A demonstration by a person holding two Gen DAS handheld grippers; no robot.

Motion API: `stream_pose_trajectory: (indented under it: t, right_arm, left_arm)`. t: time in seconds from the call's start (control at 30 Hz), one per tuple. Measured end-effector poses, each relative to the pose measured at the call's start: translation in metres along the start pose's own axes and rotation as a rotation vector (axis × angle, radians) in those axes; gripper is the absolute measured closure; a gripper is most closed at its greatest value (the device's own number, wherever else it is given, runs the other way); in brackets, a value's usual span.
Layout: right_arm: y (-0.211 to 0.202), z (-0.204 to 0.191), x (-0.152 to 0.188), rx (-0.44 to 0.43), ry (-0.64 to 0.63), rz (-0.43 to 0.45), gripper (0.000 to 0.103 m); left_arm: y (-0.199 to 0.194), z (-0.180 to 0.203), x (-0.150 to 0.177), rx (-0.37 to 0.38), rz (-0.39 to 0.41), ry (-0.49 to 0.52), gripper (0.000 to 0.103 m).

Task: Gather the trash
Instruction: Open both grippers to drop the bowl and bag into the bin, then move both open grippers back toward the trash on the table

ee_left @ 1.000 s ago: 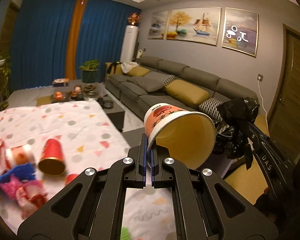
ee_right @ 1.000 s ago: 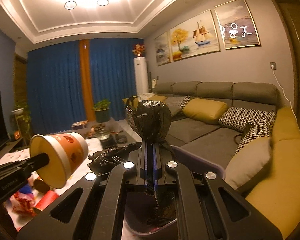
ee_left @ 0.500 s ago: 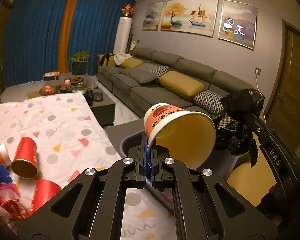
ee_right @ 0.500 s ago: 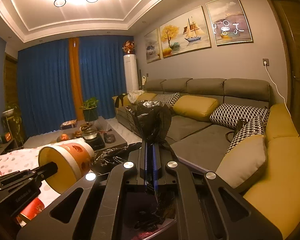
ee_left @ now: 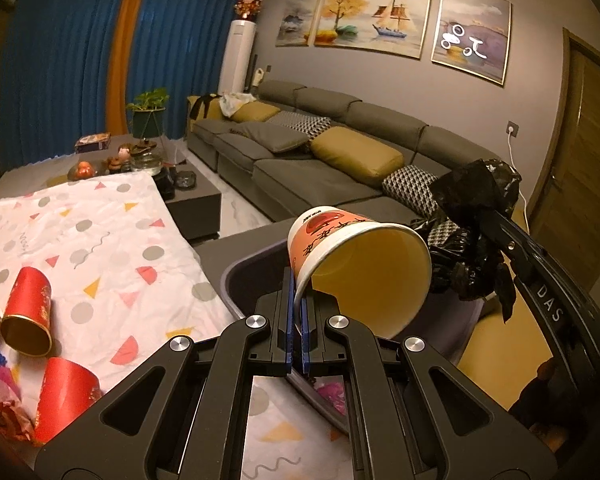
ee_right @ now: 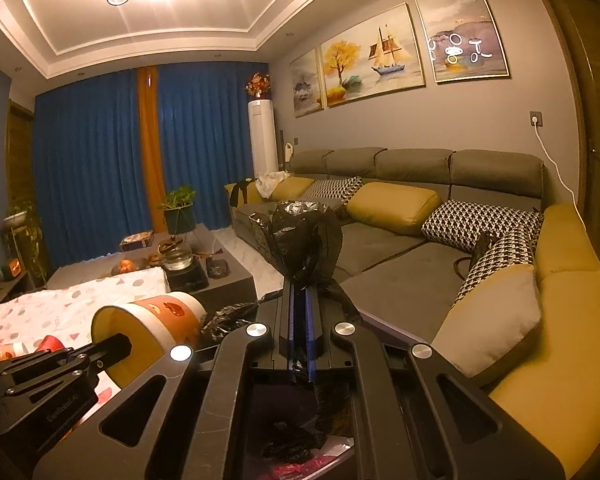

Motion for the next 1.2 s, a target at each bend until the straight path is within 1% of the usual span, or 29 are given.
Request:
stream_pose_trajectory:
  t: [0.23,0.3,0.33,0.37,0.4,0.43,0.47,0.5,0.53,0.57,0.6,0.63,0.67,0.73,0.9,0.93,1.07,1.13,1.2]
  right_arm:
    - [0.007,0.001,0.001,-0.012,-0.005,-0.018,0.097]
    - [0.009,0.001,0.001,-0.017,-0.008,-0.027,0.095]
    - [0.010,0.002,0.001,-0.019,-0.007,-0.031,0.093]
    - [0.010,0.002,0.001,-0.025,-0.005,-0.036,0.087]
    - [0.011,0.001,0.000,-0.027,-0.004,-0.037,0.079]
    - [0.012,0.001,0.001,-0.028,-0.002,-0.037,0.074]
    - [0.012,0.003,0.000,-0.031,0.001,-0.035,0.067]
    - [0.011,0.003,0.000,-0.032,0.003,-0.033,0.061]
    - [0.011,0.003,0.000,-0.031,0.004,-0.031,0.060]
    - [0.011,0.004,0.000,-0.033,0.006,-0.028,0.057]
    - [0.010,0.005,0.000,-0.032,0.008,-0.027,0.055]
    - [0.009,0.005,0.000,-0.031,0.010,-0.026,0.054]
    - [0.007,0.006,0.000,-0.030,0.013,-0.024,0.053]
    - [0.004,0.007,-0.001,-0.033,0.020,-0.021,0.049]
    - [-0.011,-0.002,0.006,-0.044,0.001,-0.012,0.039]
    - [-0.015,-0.005,0.009,-0.053,-0.002,-0.013,0.038]
    - [-0.028,-0.020,0.022,-0.097,-0.012,-0.032,0.035]
    - [-0.035,-0.034,0.031,-0.128,-0.032,-0.051,0.035]
    - [-0.042,-0.050,0.041,-0.162,-0.056,-0.066,0.035]
  left_arm:
    - [0.010,0.005,0.003,0.016,-0.027,0.013,0.101]
    - [0.013,0.006,0.004,0.028,-0.036,0.016,0.101]
    - [0.014,0.007,0.005,0.032,-0.038,0.020,0.101]
    - [0.014,0.007,0.006,0.038,-0.039,0.026,0.101]
    - [0.015,0.008,0.006,0.043,-0.040,0.031,0.099]
    - [0.016,0.008,0.007,0.048,-0.042,0.034,0.093]
    - [0.016,0.008,0.007,0.050,-0.045,0.036,0.088]
    - [0.016,0.007,0.008,0.049,-0.043,0.035,0.074]
    - [0.015,0.006,0.008,0.043,-0.035,0.033,0.061]
    - [0.013,0.003,0.009,0.031,-0.021,0.025,0.054]
    - [0.011,0.001,0.009,0.022,-0.011,0.017,0.043]
    - [0.008,-0.003,0.009,0.013,-0.002,0.003,0.035]
    - [0.005,-0.006,0.010,0.006,0.003,-0.011,0.032]
    - [-0.003,-0.012,0.011,-0.016,0.022,-0.033,0.021]
    - [-0.034,-0.026,0.021,-0.105,0.069,-0.036,0.018]
    - [-0.039,-0.028,0.022,-0.114,0.077,-0.036,0.018]
    - [-0.079,-0.046,0.038,-0.210,0.127,-0.058,0.016]
    - [-0.098,-0.056,0.046,-0.235,0.141,-0.071,0.015]
    - [-0.121,-0.071,0.057,-0.301,0.161,-0.079,0.014]
Point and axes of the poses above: each gripper's, at about its wrist camera, not at the fingertips, and y roughly the way its jaws point, z to its right, x to its underside, the point moved 2 cm from there along y, roughly the way its jaws point, and after that the axes turned 3 degrees about -z, right-handed, at the moved point
